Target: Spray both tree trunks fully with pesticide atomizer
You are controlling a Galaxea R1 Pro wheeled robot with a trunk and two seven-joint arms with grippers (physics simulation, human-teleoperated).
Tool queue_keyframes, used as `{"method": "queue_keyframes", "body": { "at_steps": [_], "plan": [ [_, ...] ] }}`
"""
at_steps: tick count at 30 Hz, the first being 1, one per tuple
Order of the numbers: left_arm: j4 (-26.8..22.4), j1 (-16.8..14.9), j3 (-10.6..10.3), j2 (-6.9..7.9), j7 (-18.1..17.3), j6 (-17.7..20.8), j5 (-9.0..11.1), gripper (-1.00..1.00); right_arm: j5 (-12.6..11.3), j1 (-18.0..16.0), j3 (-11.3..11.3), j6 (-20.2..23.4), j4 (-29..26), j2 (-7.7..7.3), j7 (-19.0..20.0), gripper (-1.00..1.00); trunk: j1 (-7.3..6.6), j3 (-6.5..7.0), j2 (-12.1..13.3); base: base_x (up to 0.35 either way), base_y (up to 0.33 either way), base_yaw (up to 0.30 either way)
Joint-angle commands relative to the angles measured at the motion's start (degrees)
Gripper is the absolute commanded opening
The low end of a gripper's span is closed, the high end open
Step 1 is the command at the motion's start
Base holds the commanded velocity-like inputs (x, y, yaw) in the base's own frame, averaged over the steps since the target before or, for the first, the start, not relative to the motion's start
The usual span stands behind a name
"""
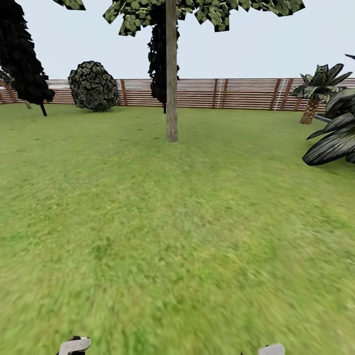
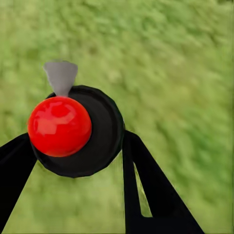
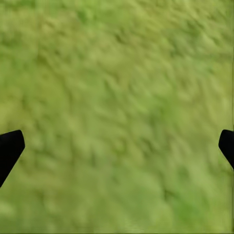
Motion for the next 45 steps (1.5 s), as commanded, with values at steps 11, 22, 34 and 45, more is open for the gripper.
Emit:
{"method": "queue_keyframes", "body": {
  "at_steps": [11,22,34,45],
  "plan": [
    [0.05,-0.04,0.27,-0.01,-0.60,-0.12,0.48,-1.00,0.33,-0.03,-0.01,-0.15,0.01,-0.02,-0.01,1.00,0.03,-0.05,-0.02,0.338,-0.079,0.000],
    [0.05,-0.04,0.27,-0.01,-0.60,-0.09,0.48,-1.00,0.33,-0.03,-0.05,-0.15,0.05,-0.02,-0.08,1.00,0.03,-0.05,-0.02,0.338,-0.079,0.000],
    [0.05,-0.04,0.27,-0.01,-0.60,-0.13,0.48,-1.00,0.33,-0.03,-0.05,-0.15,-0.03,-0.02,-0.10,1.00,0.03,-0.05,-0.02,0.338,-0.079,0.000],
    [0.05,-0.04,0.27,-0.01,-0.60,-0.09,0.49,-1.00,0.33,-0.03,-0.05,-0.15,-0.01,-0.02,-0.10,1.00,0.03,-0.05,-0.02,0.338,-0.073,0.000]
  ]
}}
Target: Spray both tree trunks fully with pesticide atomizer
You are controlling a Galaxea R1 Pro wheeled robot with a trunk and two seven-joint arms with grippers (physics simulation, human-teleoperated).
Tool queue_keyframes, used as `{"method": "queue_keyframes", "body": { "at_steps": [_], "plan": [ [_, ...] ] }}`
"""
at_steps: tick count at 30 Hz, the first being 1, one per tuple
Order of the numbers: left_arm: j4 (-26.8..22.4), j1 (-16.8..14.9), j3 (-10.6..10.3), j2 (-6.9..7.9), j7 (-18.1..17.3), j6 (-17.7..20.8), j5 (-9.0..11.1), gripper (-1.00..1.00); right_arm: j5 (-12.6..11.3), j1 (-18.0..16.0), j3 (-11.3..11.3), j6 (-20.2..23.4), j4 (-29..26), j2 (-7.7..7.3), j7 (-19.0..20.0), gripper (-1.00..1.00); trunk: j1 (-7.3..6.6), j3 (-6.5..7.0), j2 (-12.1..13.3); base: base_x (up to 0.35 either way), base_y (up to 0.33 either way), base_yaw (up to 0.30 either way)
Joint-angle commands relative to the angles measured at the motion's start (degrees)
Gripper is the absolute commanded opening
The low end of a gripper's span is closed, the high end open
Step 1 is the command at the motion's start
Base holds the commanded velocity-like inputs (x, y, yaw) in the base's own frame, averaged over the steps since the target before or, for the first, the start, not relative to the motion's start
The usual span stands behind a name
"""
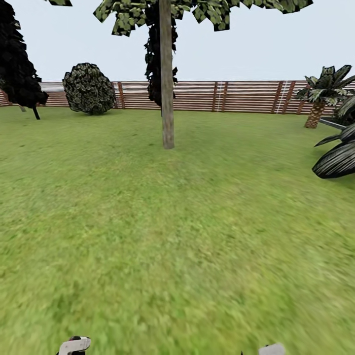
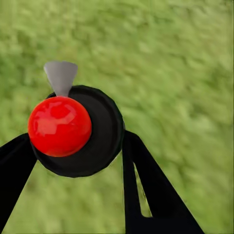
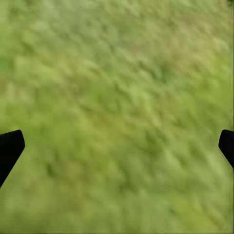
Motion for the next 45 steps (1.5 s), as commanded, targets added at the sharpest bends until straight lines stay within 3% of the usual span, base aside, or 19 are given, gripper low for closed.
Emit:
{"method": "queue_keyframes", "body": {
  "at_steps": [1,45],
  "plan": [
    [0.05,-0.04,0.27,-0.01,-0.60,-0.09,0.50,-1.00,0.33,-0.03,0.01,-0.15,0.04,-0.02,-0.02,1.00,0.03,-0.05,-0.02,0.338,-0.071,0.000],
    [0.05,-0.04,0.27,-0.01,-0.60,-0.07,0.49,-1.00,0.33,-0.03,0.01,-0.15,0.01,-0.02,-0.02,1.00,0.03,-0.05,-0.02,0.338,-0.071,0.000]
  ]
}}
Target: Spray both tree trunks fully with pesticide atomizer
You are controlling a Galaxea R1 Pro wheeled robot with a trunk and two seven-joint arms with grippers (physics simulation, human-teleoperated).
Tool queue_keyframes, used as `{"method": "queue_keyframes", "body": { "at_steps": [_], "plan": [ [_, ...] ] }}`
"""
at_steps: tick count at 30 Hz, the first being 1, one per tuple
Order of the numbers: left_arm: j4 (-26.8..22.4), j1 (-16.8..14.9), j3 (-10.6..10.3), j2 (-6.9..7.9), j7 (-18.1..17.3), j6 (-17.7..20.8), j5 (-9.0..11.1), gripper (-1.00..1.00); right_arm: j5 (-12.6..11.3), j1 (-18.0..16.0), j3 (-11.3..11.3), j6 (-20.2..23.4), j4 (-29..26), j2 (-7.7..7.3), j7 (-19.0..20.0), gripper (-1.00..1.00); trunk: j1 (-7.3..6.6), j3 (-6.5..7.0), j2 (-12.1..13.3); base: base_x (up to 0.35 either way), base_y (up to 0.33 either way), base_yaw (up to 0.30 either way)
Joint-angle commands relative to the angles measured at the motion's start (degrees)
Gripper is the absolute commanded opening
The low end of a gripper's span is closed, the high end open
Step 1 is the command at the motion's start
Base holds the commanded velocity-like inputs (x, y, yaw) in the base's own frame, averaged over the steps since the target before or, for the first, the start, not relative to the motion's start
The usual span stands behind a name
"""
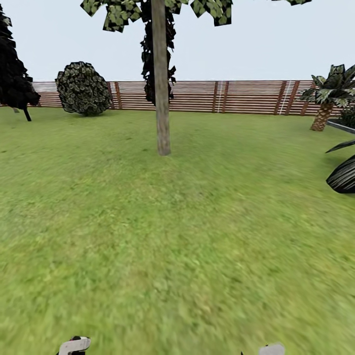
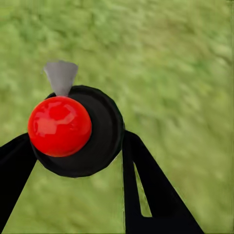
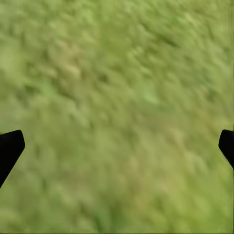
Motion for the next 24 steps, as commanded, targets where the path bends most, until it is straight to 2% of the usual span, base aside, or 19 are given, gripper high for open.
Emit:
{"method": "queue_keyframes", "body": {
  "at_steps": [1,19,24],
  "plan": [
    [0.05,-0.04,0.27,-0.01,-0.60,-0.08,0.50,-1.00,0.33,-0.03,0.01,-0.15,0.04,-0.02,-0.02,1.00,0.03,-0.05,-0.02,0.338,-0.071,0.000],
    [0.05,-0.04,0.27,-0.01,-0.60,-0.08,0.50,-1.00,0.33,-0.03,0.01,-0.15,0.04,-0.02,-0.02,1.00,0.03,-0.05,-0.02,0.338,-0.071,0.000],
    [0.05,-0.04,0.27,-0.01,-0.60,-0.08,0.50,-1.00,0.33,-0.03,0.07,-0.15,0.04,-0.02,-0.02,1.00,0.03,-0.05,-0.02,0.338,-0.071,0.103]
  ]
}}
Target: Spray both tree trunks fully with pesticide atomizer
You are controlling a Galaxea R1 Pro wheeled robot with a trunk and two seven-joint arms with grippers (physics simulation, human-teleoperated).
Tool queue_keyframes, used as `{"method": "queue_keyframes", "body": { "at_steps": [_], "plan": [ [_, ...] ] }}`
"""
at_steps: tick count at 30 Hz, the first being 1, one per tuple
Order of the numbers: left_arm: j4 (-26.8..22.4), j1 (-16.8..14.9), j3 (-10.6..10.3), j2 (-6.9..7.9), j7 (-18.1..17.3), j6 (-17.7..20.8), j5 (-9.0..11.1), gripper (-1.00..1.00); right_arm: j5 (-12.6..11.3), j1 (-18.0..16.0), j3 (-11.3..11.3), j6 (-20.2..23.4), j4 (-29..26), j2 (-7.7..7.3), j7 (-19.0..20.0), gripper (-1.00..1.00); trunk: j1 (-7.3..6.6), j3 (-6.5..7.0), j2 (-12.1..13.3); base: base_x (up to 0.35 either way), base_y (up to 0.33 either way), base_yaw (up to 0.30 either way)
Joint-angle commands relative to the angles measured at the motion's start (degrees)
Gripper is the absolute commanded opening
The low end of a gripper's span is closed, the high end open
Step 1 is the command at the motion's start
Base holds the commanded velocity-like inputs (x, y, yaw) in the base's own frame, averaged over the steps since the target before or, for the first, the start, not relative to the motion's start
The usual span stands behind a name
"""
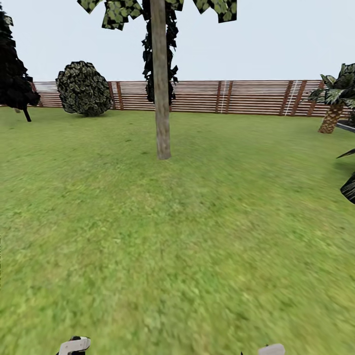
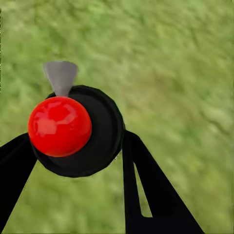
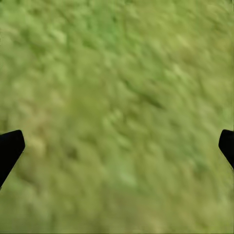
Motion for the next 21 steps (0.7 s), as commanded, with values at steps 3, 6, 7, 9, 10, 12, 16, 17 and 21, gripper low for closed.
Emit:
{"method": "queue_keyframes", "body": {
  "at_steps": [3,6,7,9,10,12,16,17,21],
  "plan": [
    [0.06,-0.05,0.26,-0.02,-0.60,-0.08,0.50,-1.00,0.34,-0.02,-0.01,-0.14,0.02,-0.02,-0.02,1.00,0.03,-0.05,-0.02,0.338,-0.030,0.243],
    [0.06,-0.05,0.26,-0.02,-0.60,-0.08,0.50,-1.00,0.34,-0.02,-0.01,-0.14,0.02,-0.02,-0.02,1.00,0.03,-0.05,-0.02,0.339,-0.006,0.270],
    [0.06,-0.05,0.26,-0.02,-0.60,-0.08,0.50,-1.00,0.34,-0.02,0.01,-0.14,0.02,-0.02,-0.02,1.00,0.03,-0.05,-0.02,0.340,-0.002,0.274],
    [0.06,-0.05,0.26,-0.02,-0.60,-0.08,0.50,-1.00,0.34,-0.02,0.01,-0.14,0.02,-0.02,-0.02,1.00,0.03,-0.05,-0.02,0.340,-0.001,0.264],
    [0.06,-0.05,0.26,-0.02,-0.60,-0.06,0.50,-1.00,0.34,-0.02,-0.01,-0.14,0.02,-0.02,-0.02,1.00,0.03,-0.05,-0.02,0.340,0.043,0.101],
    [0.06,-0.05,0.26,-0.02,-0.60,-0.05,0.52,-1.00,0.34,-0.02,-0.04,-0.14,0.02,-0.02,-0.02,1.00,0.03,-0.05,-0.02,0.340,0.061,0.046],
    [0.06,-0.05,0.26,-0.02,-0.60,-0.01,0.50,-1.00,0.34,-0.02,-0.05,-0.14,0.02,-0.07,-0.02,1.00,0.03,-0.05,-0.02,0.340,0.072,0.011],
    [0.06,-0.05,0.26,-0.02,-0.60,0.00,0.50,-1.00,0.34,-0.02,-0.07,-0.14,0.02,-0.08,-0.02,1.00,0.03,-0.05,-0.02,0.340,0.069,0.004],
    [0.06,-0.05,0.26,-0.02,-0.60,-0.01,0.50,-1.00,0.34,-0.02,-0.14,-0.14,0.02,-0.11,-0.02,1.00,0.03,-0.05,-0.02,0.340,0.024,0.001]
  ]
}}
